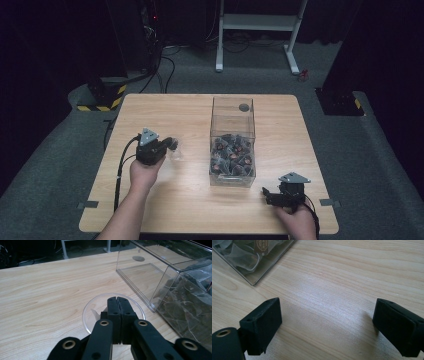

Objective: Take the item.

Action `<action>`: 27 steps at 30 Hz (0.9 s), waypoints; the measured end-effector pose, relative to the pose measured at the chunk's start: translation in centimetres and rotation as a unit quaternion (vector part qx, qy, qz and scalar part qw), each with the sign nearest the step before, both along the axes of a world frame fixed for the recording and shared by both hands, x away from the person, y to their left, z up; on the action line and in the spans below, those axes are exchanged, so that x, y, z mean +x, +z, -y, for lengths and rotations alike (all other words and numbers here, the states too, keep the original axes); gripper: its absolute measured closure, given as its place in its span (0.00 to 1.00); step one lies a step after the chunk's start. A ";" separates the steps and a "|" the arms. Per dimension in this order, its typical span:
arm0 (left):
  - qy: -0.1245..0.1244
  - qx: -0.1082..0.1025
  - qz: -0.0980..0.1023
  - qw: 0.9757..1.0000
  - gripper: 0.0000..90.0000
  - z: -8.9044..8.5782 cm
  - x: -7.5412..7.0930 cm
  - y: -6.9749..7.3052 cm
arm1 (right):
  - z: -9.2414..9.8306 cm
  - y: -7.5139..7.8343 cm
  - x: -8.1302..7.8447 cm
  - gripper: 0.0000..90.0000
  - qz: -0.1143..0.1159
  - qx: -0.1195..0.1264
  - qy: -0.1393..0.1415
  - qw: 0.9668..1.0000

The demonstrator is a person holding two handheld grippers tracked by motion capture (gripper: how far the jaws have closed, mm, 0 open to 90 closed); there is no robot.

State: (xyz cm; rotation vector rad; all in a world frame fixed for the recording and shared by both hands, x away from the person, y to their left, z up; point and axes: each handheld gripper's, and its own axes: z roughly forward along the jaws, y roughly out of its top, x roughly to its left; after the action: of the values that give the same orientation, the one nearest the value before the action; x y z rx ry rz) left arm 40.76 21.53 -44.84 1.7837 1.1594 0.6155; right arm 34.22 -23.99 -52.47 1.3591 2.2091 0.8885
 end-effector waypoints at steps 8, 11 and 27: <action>0.000 -0.004 -0.002 1.000 0.89 0.0 0.0 0.0 | 0.0 0.0 0.0 0.09 0.000 0.000 0.000 1.000; 0.000 -0.004 0.002 1.000 0.82 0.0 -0.2 0.1 | 0.0 0.0 0.0 0.09 0.000 0.000 0.000 1.000; 0.002 -0.015 0.009 1.000 0.54 -0.7 -1.5 1.0 | 0.0 0.0 0.0 0.09 0.000 0.000 0.000 1.000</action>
State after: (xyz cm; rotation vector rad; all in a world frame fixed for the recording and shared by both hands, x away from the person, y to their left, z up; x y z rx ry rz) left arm 39.27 22.19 -43.82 1.7486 1.1544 0.6120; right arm 34.22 -23.99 -52.47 1.3591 2.2092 0.8887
